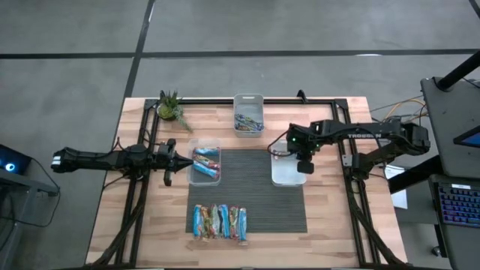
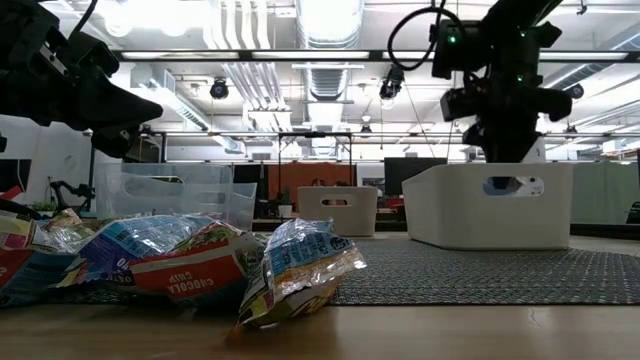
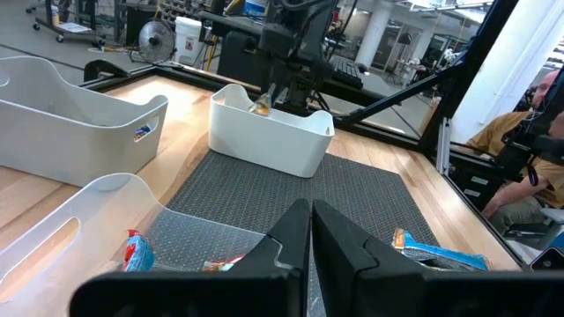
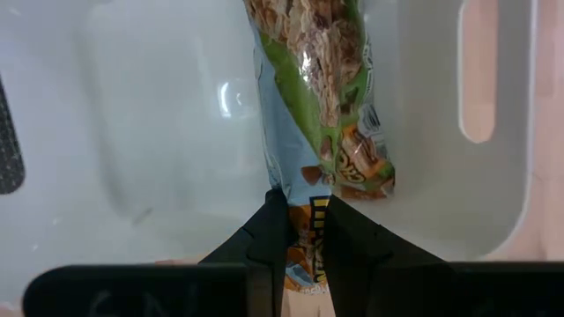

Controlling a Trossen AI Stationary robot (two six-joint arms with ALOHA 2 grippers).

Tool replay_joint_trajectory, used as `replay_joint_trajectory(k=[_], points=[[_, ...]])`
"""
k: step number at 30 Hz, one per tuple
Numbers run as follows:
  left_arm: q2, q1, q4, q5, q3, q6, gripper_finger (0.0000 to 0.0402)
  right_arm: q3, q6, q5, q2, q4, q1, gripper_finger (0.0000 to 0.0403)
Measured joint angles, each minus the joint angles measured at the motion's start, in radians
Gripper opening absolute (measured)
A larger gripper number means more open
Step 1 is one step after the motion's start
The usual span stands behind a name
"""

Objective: Pick and place Granola Bars by type
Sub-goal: Put the yellow granola bar into the white bin

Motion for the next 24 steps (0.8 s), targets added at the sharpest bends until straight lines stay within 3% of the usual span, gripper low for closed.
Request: replay_joint_trajectory(k=[24], points=[[0.0,0.0,0.0,0.0,0.0,0.0,0.0,-0.051,0.011,-0.03,0.0,0.084,0.013,0.0052]])
